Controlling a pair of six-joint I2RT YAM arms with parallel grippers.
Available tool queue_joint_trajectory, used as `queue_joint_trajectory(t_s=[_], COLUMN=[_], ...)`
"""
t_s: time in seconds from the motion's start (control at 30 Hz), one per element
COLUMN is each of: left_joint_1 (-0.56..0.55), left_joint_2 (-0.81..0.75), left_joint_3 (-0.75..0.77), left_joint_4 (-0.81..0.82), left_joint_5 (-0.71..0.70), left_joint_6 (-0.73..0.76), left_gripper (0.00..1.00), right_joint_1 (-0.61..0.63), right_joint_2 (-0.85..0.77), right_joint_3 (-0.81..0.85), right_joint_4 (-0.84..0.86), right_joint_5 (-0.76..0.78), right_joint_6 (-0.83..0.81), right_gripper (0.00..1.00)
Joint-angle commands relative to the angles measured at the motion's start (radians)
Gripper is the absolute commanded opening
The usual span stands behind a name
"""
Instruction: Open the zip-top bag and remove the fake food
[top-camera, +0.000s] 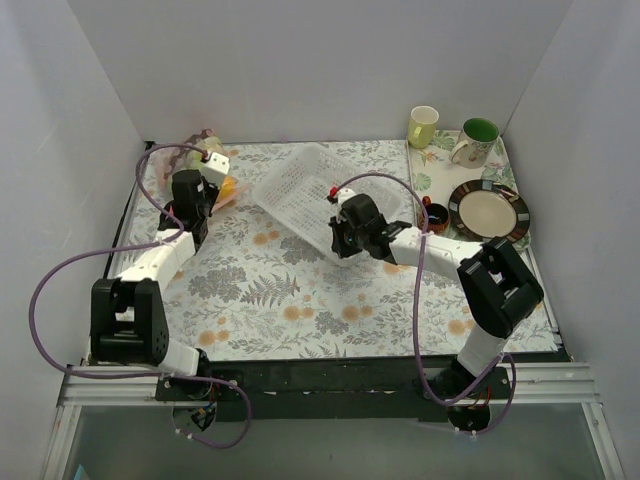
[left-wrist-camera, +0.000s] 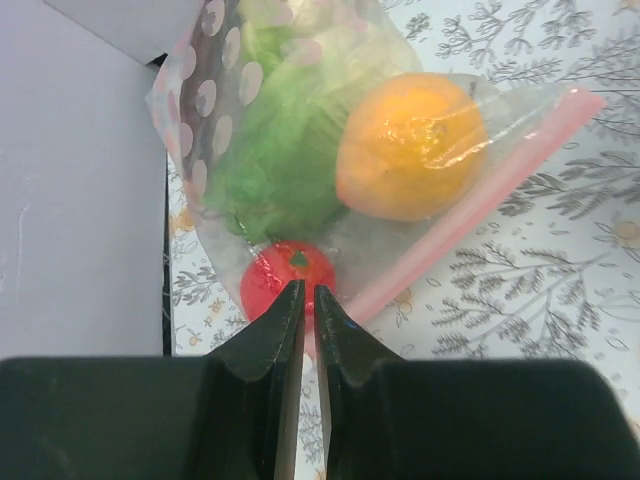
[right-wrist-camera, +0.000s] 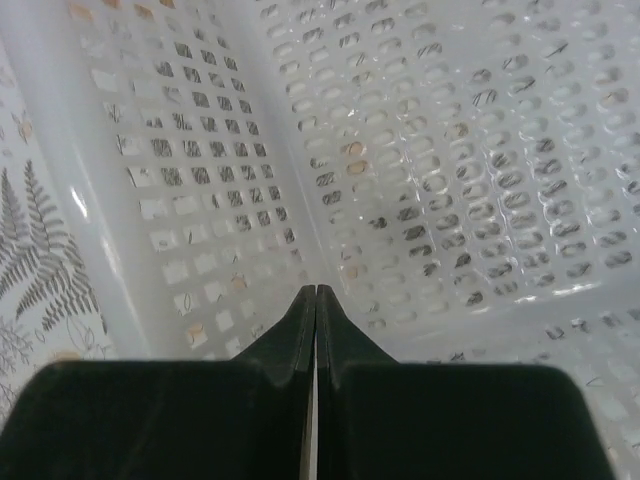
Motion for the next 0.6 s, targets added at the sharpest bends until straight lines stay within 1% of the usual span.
queue_joint_trajectory(t_s=[0.0,0.03,0.13,0.17,0.2,0.23,0.27,0.3,0.33,0.37,0.4,0.43,0.47,0.57], left_joint_1=[-0.003,-0.002,-0.002,-0.002,-0.002,-0.002,-0.002,-0.002,-0.002,-0.002,-0.002,0.000,0.000,0.000], left_joint_2=[-0.118,-0.135,-0.181,-0.195,-0.201,-0.204,-0.207,-0.208,-0.204,-0.203,-0.194,-0.189,-0.185,-0.145], left_joint_3=[0.036,0.038,0.039,0.038,0.036,0.028,0.021,0.013,-0.008,-0.019,-0.031,-0.062,-0.077,-0.119], left_joint_4=[-0.209,-0.236,-0.281,-0.290,-0.298,-0.301,-0.301,-0.289,-0.277,-0.263,-0.229,-0.208,-0.185,-0.093], left_joint_5=[0.068,0.078,0.095,0.098,0.099,0.099,0.097,0.091,0.082,0.057,0.046,0.039,0.022,-0.015], left_joint_6=[-0.033,-0.033,-0.038,-0.039,-0.044,-0.044,-0.044,-0.041,-0.039,-0.033,-0.032,-0.020,-0.015,0.002], left_gripper=[0.08,0.08,0.08,0.08,0.08,0.08,0.09,0.16,0.22,0.24,0.27,0.52,0.56,0.60], right_joint_1=[0.035,0.035,0.035,0.035,0.033,0.033,0.035,0.035,0.035,0.035,0.033,0.035,0.035,0.044], right_joint_2=[-0.070,-0.072,-0.011,0.022,0.101,0.144,0.192,0.288,0.336,0.380,0.458,0.489,0.516,0.537], right_joint_3=[-0.039,-0.020,0.178,0.318,0.408,0.484,0.561,0.724,0.793,0.866,0.969,1.014,1.039,1.001], right_joint_4=[-0.051,-0.045,-0.066,-0.107,-0.132,-0.153,-0.211,-0.242,-0.273,-0.328,-0.356,-0.376,-0.394,-0.370], right_joint_5=[0.073,0.082,0.127,0.134,0.137,0.139,0.144,0.156,0.154,0.154,0.154,0.148,0.135,0.125], right_joint_6=[0.000,-0.009,-0.052,-0.059,-0.065,-0.073,-0.079,-0.079,-0.076,-0.067,-0.055,-0.044,-0.023,-0.003], right_gripper=[0.03,0.05,0.12,0.15,0.16,0.17,0.21,0.22,0.23,0.25,0.25,0.26,0.27,0.28])
